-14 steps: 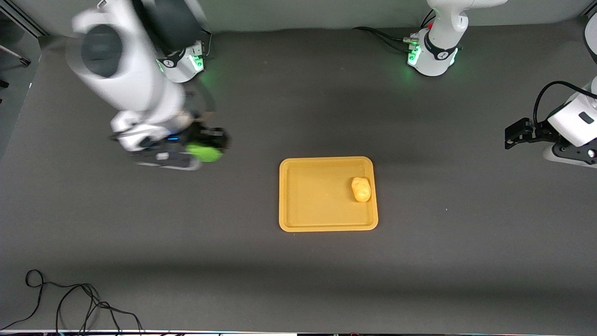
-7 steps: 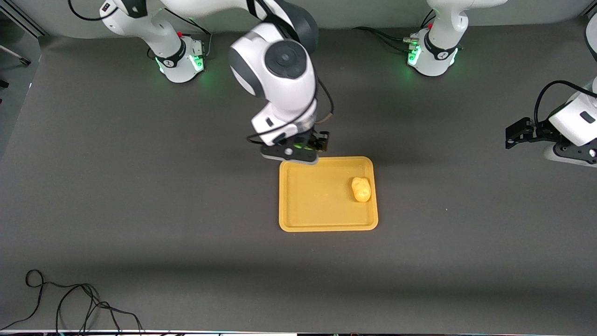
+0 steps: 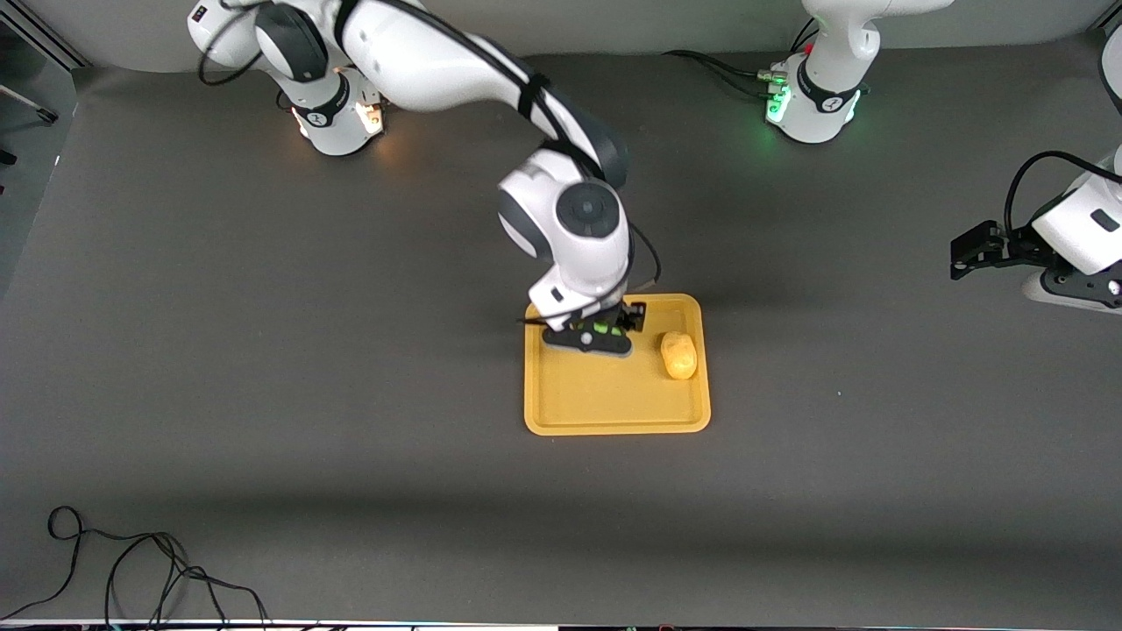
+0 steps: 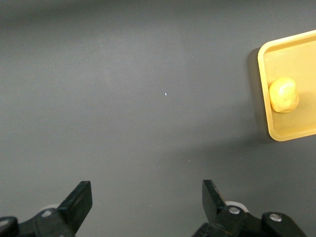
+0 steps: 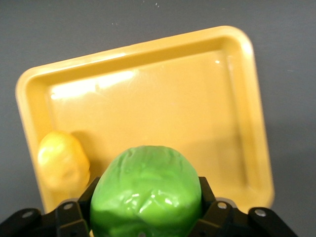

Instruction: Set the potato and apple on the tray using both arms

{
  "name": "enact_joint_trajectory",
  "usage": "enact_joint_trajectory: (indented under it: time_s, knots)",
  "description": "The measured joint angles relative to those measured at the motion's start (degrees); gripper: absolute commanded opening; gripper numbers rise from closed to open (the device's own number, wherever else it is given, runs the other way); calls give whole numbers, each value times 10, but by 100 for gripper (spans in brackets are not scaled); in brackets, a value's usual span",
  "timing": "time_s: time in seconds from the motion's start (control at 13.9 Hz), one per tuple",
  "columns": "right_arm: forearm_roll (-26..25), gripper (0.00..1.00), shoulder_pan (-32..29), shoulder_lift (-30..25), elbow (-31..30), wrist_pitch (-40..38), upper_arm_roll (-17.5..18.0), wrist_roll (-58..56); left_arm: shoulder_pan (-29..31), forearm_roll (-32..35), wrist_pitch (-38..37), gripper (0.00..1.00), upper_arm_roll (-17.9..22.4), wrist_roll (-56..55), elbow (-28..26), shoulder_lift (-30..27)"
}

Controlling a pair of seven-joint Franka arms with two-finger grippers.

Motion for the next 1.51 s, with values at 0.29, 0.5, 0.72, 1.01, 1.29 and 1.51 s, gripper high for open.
enact_joint_trajectory:
  time_s: [0.29,0.5,0.72,1.01,1.29,1.51]
  knots:
    - [0,57,0,54,1,68,0,0,0,0,0,99,0,0,-1,2]
    - [0,60,0,70,2,89,0,0,4,0,0,99,0,0,-1,3]
    - [0,100,0,81,2,99,0,0,6,0,0,99,0,0,-1,3]
    - [0,100,0,88,5,110,0,0,6,0,0,99,0,0,-1,3]
    - [0,100,-1,44,46,2,-5,12,6,-1,0,99,0,0,-1,2]
    - [0,100,-8,-47,55,-116,-11,17,6,-1,-1,99,0,0,-1,2]
